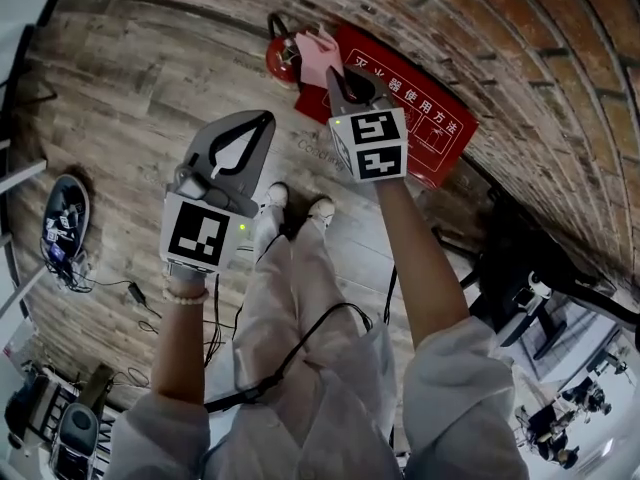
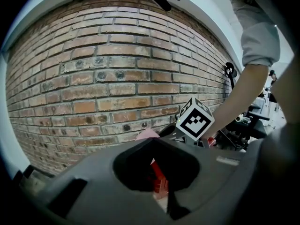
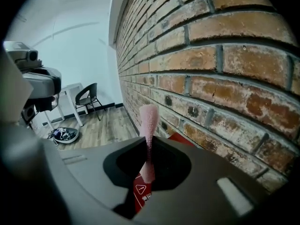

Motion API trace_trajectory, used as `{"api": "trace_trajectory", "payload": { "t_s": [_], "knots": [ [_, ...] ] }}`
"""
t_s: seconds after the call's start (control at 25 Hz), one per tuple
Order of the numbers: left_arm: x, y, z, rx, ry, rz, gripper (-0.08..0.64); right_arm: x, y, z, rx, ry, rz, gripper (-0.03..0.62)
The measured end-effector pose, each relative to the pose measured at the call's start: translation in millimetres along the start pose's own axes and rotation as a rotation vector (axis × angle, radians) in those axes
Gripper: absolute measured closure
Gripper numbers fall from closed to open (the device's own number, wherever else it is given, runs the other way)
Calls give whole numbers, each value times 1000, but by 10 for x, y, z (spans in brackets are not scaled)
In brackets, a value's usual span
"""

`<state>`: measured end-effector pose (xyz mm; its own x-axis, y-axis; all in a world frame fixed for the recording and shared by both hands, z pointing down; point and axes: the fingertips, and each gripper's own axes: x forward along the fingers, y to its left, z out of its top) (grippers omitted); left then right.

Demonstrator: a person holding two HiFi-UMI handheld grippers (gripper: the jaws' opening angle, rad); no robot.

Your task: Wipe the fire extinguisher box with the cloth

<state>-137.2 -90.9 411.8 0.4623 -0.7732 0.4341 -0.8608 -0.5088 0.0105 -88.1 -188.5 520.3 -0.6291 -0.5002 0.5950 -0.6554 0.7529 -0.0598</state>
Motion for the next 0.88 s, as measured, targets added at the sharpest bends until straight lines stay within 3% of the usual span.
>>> {"api": "trace_trajectory", "payload": {
  "t_s": [0.48,0.72,0.88],
  "knots": [
    [170,-32,-63,-2,22,-15,572,202,-383,-257,19,108,-79,574],
    [266,-72,-91,13,37,-33,572,265,-467,-340,-45,156,-103,574],
    [314,-86,-72,19,37,-41,572,237,-569,-400,-16,162,-135,574]
  ]
}}
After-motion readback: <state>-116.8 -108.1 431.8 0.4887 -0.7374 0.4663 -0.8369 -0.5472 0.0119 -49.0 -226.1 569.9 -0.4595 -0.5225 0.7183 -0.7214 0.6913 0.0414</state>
